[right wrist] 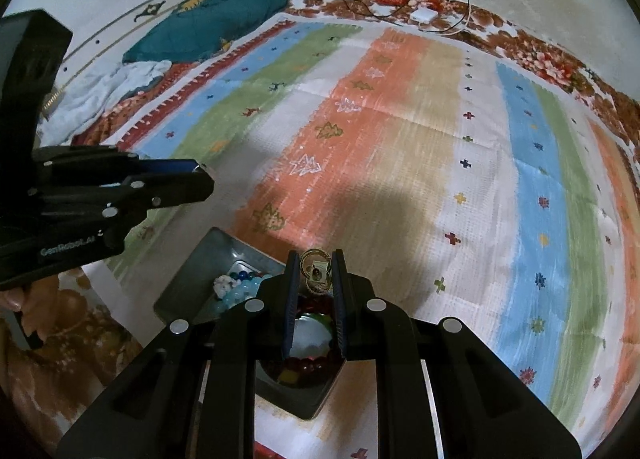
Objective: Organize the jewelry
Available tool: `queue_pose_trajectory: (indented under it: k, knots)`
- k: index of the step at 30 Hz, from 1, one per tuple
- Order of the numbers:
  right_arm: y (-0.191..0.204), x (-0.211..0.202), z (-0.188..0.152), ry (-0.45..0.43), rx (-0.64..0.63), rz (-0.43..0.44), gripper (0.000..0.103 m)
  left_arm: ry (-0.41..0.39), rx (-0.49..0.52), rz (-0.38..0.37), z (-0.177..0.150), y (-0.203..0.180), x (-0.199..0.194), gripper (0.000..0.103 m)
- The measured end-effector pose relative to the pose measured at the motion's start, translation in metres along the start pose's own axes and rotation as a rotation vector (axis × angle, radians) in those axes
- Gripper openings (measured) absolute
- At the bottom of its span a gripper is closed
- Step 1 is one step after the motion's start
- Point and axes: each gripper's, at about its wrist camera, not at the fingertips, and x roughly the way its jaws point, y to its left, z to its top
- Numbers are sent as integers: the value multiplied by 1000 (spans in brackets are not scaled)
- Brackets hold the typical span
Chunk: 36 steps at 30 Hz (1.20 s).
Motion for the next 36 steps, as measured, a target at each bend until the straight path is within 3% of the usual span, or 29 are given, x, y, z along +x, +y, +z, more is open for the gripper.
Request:
queue_pose_trajectory:
  k: [5,18,20,22,30,36]
  knots:
    - [4,-8,-9,-15,12,63,17,-11,7,-12,-7,-4,-7,18]
    - [15,-9,-17,3,-3,123,18,2,24,-6,-18,-16,-8,19]
    - [16,-9,-18,4,-15,103,25,4,13,-5,-18,-14,-8,23]
    - [16,-10,-18,-3,-23,85,35,-7,2,4,-17,-11,-10,37]
    - [11,-30,-26,-66,-8,62,60,-18,-14,21,-17,-4,-14,59]
    - [4,-35,-31,-79,15,49,68,-23,4,7,-24,-8,-19,69]
